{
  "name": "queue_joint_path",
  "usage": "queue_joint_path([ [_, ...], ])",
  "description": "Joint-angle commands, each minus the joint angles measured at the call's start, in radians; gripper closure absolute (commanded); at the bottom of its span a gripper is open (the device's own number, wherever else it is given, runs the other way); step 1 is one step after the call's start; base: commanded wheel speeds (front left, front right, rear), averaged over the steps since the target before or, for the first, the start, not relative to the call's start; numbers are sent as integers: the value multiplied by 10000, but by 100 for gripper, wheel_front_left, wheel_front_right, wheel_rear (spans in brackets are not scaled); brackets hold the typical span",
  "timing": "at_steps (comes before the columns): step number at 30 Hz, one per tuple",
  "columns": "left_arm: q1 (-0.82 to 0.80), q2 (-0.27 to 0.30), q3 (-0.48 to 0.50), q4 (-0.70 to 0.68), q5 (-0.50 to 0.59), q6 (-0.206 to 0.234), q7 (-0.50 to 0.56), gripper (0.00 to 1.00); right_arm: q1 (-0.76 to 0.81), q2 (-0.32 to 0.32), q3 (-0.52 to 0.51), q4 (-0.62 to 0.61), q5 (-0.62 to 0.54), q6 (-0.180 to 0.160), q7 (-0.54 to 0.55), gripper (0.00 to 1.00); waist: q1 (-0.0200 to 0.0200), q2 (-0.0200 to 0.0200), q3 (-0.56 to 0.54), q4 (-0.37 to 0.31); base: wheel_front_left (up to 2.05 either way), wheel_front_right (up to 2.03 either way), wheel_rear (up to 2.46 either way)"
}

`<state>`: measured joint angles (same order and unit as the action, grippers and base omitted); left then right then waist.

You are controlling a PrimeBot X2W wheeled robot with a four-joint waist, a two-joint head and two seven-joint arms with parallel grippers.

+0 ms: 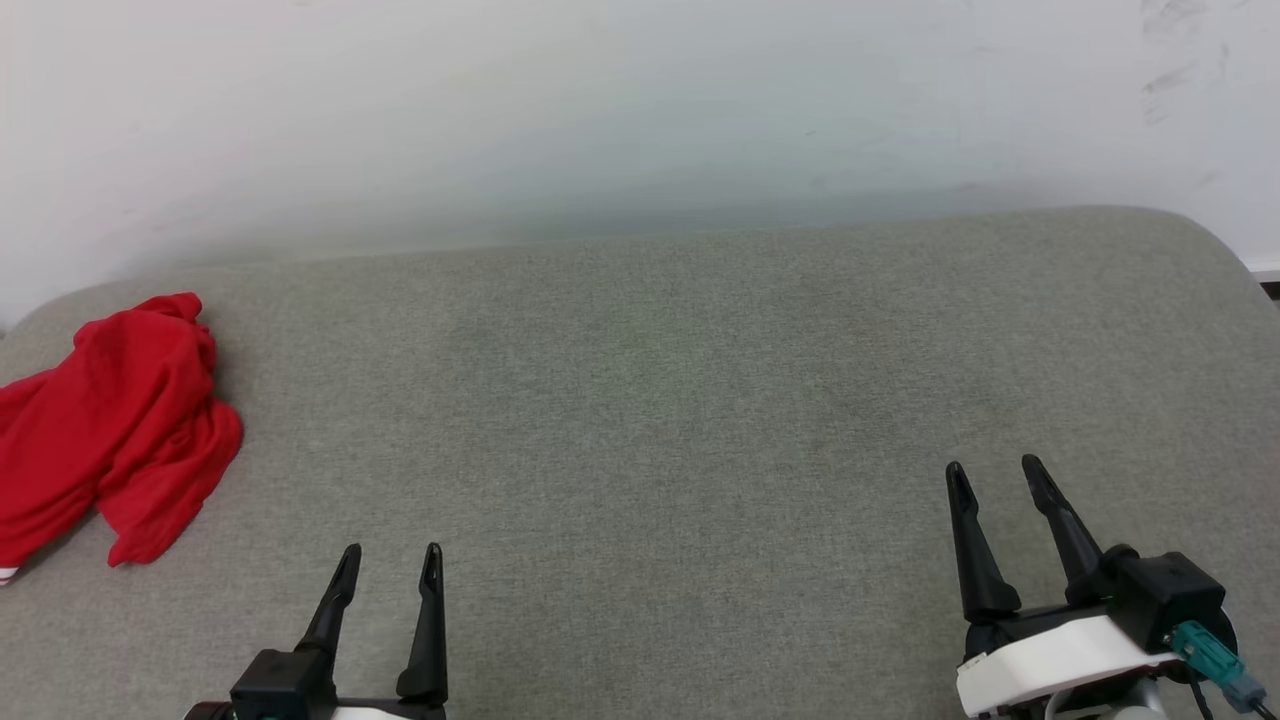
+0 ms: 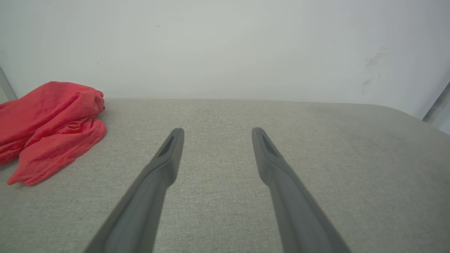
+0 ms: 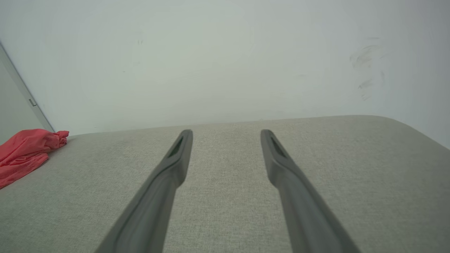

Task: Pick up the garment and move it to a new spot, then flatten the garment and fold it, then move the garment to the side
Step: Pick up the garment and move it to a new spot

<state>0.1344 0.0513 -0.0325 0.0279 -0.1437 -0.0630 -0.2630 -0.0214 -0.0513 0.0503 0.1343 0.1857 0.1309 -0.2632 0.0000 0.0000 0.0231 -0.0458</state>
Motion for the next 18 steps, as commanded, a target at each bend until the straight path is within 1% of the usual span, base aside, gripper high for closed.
queue_joint_path([
  [1, -122, -13, -23, -5, 15, -18, -28, 0, 2, 20, -20, -14, 62, -3, -23, 0, 0, 0, 26, 94, 0, 0, 0],
  [3, -164, -12, 6, -65, 44, 51, -28, 0, 17, 20, -27, 15, 52, -3, -23, 0, 0, 0, 39, 210, 0, 0, 0],
  [9, -111, -12, 71, -115, 95, 51, -28, 0, 61, 20, 44, 39, 61, -3, -23, 0, 0, 0, 48, 649, 0, 0, 0],
  [13, -2, -11, 194, -99, 111, 35, -28, 0, 77, 20, 174, -16, 113, -3, -23, 0, 0, 0, 4, 1071, 0, 0, 0],
  [18, -33, -14, 240, -97, 3, 26, -28, 0, 202, 20, 320, -144, 400, -3, -23, 0, 0, 0, -83, 1798, 0, 0, 0],
])
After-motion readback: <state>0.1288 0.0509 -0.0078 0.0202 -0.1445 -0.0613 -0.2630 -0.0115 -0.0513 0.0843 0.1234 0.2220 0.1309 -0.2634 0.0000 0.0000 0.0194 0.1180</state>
